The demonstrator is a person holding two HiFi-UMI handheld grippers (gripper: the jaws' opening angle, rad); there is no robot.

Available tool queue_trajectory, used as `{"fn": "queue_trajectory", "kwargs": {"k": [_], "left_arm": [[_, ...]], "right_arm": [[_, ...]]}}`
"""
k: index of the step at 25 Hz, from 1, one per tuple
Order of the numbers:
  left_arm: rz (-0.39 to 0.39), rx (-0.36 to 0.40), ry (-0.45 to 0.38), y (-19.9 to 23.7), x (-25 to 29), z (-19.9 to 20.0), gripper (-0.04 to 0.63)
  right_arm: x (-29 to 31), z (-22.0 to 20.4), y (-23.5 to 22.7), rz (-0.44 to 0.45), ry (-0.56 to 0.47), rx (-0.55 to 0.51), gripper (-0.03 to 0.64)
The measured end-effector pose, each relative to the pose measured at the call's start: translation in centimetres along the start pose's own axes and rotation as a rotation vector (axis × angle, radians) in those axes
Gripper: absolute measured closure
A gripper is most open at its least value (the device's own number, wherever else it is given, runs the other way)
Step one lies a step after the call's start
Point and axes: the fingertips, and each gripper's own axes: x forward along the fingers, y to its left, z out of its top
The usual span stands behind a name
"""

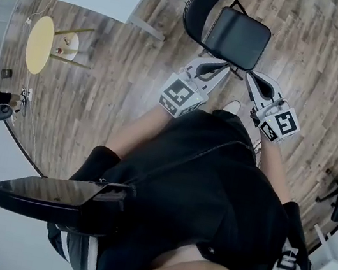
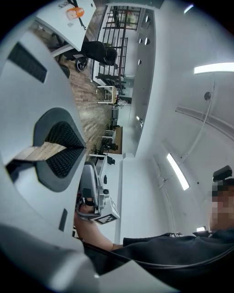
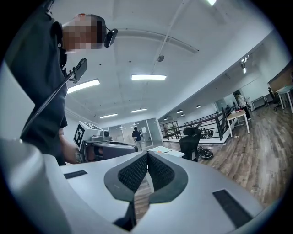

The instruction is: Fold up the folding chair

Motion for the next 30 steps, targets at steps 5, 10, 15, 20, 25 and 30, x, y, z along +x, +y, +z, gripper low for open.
{"fn": "queue_trajectory", "kwargs": {"k": [5, 10, 15, 20, 25, 30], "left_arm": [[0.039, 0.000, 0.016, 0.1, 1.9, 0.3, 0.591], [0.038, 0.004, 0.031, 0.4, 3.7, 0.7, 0.591], [0.031, -0.019, 0.031, 1.5, 4.9, 0.7, 0.591], [-0.009, -0.021, 0.026, 3.6, 5.8, 0.3, 0.591], [-0.069, -0.026, 0.031, 8.2, 6.6, -0.2, 0.591], [-0.111, -0.017, 0.027, 13.7, 7.2, 0.4, 0.591]], "right_arm": [[-0.6, -0.1, -2.3, 0.031, 0.013, 0.007, 0.606], [-0.6, 0.5, -4.1, 0.034, 0.003, 0.013, 0.606], [0.1, 0.4, -4.8, 0.038, 0.017, 0.020, 0.606], [2.0, -0.3, -5.8, 0.014, 0.048, -0.002, 0.606], [6.3, -0.5, -7.8, -0.037, 0.074, -0.011, 0.606], [10.4, 0.1, -10.5, -0.106, 0.083, -0.005, 0.606]]}}
